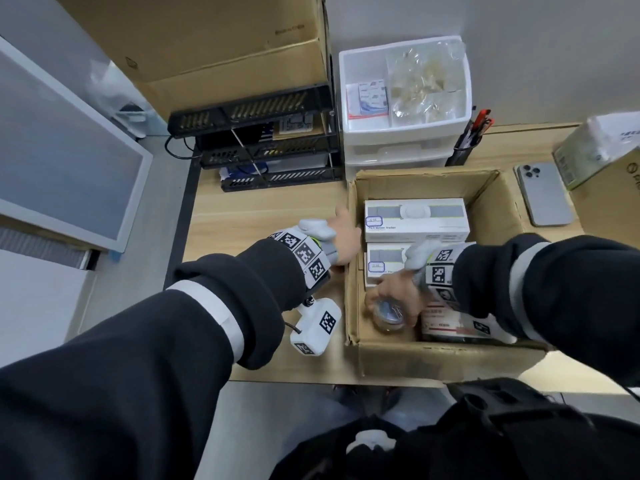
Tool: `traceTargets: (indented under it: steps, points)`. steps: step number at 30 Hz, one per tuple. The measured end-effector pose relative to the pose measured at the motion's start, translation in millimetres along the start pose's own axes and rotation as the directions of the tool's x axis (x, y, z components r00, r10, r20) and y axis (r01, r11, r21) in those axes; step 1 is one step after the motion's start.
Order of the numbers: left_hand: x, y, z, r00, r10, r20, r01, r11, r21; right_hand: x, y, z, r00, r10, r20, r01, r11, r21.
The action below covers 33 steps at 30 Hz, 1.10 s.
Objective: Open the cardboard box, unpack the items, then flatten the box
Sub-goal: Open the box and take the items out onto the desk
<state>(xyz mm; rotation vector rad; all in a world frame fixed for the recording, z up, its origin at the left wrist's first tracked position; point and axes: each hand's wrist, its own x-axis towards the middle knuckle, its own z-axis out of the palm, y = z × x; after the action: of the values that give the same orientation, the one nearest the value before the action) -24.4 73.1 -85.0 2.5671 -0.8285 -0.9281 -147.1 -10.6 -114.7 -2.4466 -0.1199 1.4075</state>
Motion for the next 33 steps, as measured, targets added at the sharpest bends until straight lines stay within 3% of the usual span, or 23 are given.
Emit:
traceTargets:
  steps: [2,4,7,10,13,17,19,22,25,27,30,33]
  points:
    - [-2.0,6.5,-5.0,1.0,-0.014,0.014,0.013,0.998,0.062,-11.0,5.7,-8.8,0.999,0.02,-0.038,-0.017,0.997,0.077]
    - [-3.2,16.1,-13.9,0.999,0.007,-0.051,0.003,0.979,0.202,-26.2,9.6,-20.8,0.996,0.048,-0.076,-0.034,0.984,0.173]
    - [-8.9,38.0,-29.2,0.969,0.224,-0.104,-0.164,0.898,0.408,-57.8,17.0,-36.7,0.987,0.141,-0.082,-0.111,0.949,0.297]
    - [-17.5,62.4,-21.2,0.936,0.312,0.165,-0.351,0.784,0.512,-78.0,28.0,-46.1,0.926,0.376,-0.029,-0.344,0.874,0.344]
    - [-18.7,74.5,5.3,0.901,0.193,0.389,-0.38,0.784,0.491,-89.7,36.3,-43.6,0.841,0.533,0.092,-0.525,0.765,0.372]
    - [-16.6,87.4,34.1,0.857,0.148,0.494,-0.418,0.761,0.496,-112.9,55.5,-19.1,0.877,0.472,0.085,-0.415,0.656,0.631]
    - [-21.2,92.7,48.6,0.844,0.172,0.508,-0.442,0.759,0.478,-115.3,58.2,-8.7,0.887,0.45,0.107,-0.358,0.523,0.774]
    - [-22.3,94.1,68.8,0.855,0.065,0.515,-0.312,0.858,0.409,-97.2,61.3,-3.7,0.905,0.414,0.096,-0.282,0.417,0.864]
    - [-19.8,95.4,76.0,0.776,-0.068,0.628,-0.119,0.96,0.252,-83.7,66.8,-0.8,0.92,0.389,0.051,-0.203,0.363,0.91]
    - [-16.4,93.7,78.6,0.752,-0.099,0.652,-0.053,0.976,0.21,-83.5,69.1,-0.4,0.906,0.42,0.06,-0.189,0.273,0.943]
    - [-13.1,91.2,82.6,0.77,-0.1,0.63,-0.011,0.985,0.17,-85.3,65.6,0.1,0.913,0.405,0.051,-0.161,0.243,0.957]
    - [-9.9,85.8,83.9,0.763,-0.136,0.632,0.045,0.986,0.159,-78.0,63.8,3.9,0.892,0.446,0.073,-0.13,0.098,0.987]
